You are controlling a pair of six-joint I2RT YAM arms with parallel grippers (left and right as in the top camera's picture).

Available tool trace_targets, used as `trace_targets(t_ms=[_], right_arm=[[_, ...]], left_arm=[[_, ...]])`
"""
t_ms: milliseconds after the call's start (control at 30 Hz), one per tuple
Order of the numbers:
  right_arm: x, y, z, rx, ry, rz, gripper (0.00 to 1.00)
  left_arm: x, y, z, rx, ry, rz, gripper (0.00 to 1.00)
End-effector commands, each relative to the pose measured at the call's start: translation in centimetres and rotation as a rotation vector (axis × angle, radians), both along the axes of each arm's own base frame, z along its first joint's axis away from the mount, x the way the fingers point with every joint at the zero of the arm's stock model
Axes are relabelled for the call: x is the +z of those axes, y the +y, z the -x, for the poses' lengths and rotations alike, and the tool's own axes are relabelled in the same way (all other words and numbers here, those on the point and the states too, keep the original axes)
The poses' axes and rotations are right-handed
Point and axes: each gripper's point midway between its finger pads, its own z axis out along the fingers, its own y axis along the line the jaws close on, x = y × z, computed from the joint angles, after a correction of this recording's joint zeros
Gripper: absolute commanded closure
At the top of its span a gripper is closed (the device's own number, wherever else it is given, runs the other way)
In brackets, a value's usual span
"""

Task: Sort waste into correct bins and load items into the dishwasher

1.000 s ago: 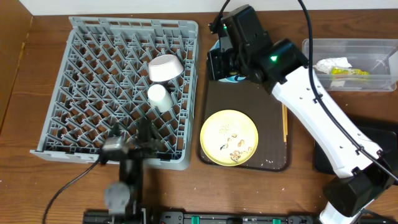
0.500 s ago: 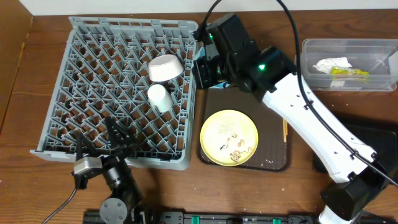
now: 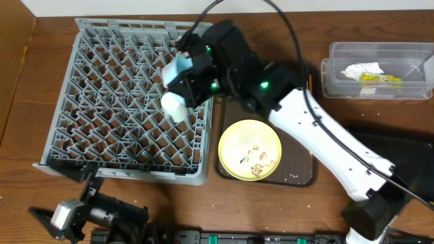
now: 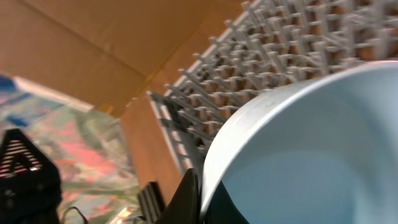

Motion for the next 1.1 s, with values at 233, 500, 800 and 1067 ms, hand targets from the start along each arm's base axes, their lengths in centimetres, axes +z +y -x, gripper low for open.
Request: trace_targets(t_ms=[233, 500, 800, 1067], right_arm=[[-2.1, 6.2, 3.9, 0.205, 0.186, -0.135, 0.99], [-3.2, 10.0, 5.8, 0.265, 0.28, -0.215, 0.99], [-5.0, 12.8, 5.3, 0.233, 0.407, -0.282, 0.99], [-6.0, 14.5, 4.6, 0.156, 0.522, -0.329, 0.99]], left_arm=[[-5.3, 1.7, 7.9, 0.459, -0.001, 0.356, 0.05], [-6.3, 1.5, 9.0, 0.521, -0.006, 0.413, 0.05], [-6.3, 1.5, 9.0, 0.521, -0.006, 0.413, 0.05], [-6.3, 1.5, 9.0, 0.521, -0.006, 0.413, 0.05]])
